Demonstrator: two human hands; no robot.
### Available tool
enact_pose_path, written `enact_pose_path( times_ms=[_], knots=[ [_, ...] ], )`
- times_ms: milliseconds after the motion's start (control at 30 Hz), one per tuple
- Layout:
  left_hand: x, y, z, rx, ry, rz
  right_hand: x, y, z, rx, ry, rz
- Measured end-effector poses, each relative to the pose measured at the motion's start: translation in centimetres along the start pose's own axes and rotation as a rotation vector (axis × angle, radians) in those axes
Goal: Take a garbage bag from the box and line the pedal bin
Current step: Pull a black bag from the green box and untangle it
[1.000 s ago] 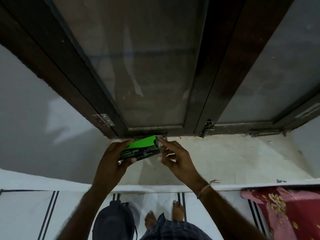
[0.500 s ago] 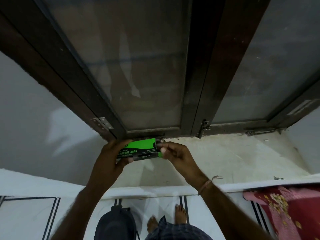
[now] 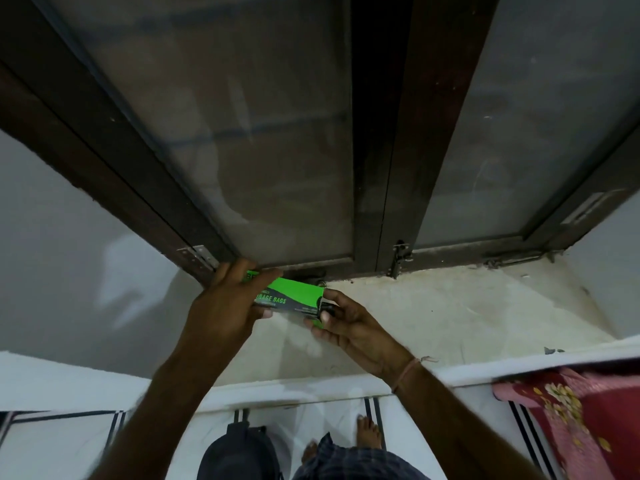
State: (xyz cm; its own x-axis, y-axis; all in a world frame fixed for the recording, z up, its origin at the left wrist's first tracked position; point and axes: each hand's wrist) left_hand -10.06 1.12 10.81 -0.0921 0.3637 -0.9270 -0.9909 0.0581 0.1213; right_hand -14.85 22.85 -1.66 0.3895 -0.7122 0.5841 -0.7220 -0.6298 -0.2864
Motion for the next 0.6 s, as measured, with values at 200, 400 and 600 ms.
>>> enact_pose_path(
  times_ms=[200,400,600],
  knots=[
    [4.3,-2.6,-5.1,-0.148,-0.264,0.024,-1.8,-0.5,-0.1,-0.129,-0.24,0.34],
    [9.5,-4.3,-8.2,-0.298,-0.229,0.02,-1.8,-1.9,-1.7,-0.175,-0.222,0.426],
    [8.5,-4.4,1.1,-0.32,-0.354,0.322,0.8,-2.5,-2.5,-0.162,-0.096,0.392]
  ],
)
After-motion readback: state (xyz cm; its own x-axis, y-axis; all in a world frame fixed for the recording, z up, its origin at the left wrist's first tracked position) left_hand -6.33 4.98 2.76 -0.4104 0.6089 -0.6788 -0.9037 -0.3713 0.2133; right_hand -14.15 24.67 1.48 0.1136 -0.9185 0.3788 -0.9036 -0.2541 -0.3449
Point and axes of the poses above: each hand's wrist, its own y-axis towards the middle knuckle, its own x-axis out of the palm, z = x × y, and after that the axes turned 7 degrees about -y, right-handed
